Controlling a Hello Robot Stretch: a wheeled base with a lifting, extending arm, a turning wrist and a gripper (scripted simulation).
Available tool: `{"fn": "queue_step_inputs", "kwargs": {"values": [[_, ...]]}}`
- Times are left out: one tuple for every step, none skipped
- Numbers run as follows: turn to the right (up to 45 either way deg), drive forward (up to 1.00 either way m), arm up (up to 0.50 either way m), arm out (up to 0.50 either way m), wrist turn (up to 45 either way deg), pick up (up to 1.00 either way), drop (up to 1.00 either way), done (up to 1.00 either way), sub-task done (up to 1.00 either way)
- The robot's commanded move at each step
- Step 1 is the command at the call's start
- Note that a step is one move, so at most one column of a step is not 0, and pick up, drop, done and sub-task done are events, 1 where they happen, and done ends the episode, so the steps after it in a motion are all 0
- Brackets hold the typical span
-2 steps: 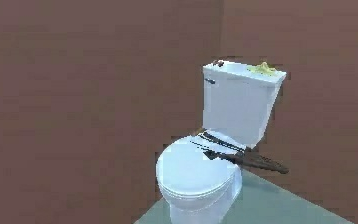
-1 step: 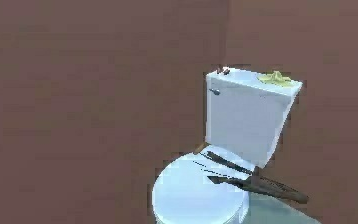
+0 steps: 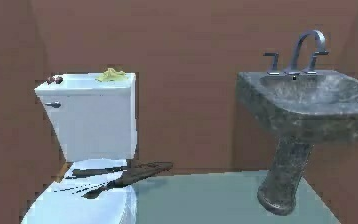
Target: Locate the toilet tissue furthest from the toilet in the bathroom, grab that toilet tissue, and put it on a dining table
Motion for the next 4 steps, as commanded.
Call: {"fn": "queue_step_inputs", "kwargs": {"values": [[45.0, 0.00, 0.00, 0.00, 0.0, 0.00, 0.00, 0.00, 0.00], [39.0, 0.00, 0.00, 0.00, 0.0, 0.00, 0.00, 0.00, 0.00], [0.0, 0.10, 0.00, 0.00, 0.0, 0.00, 0.00, 0.00, 0.00], [-45.0, 0.00, 0.00, 0.00, 0.0, 0.00, 0.00, 0.00, 0.00]]}}
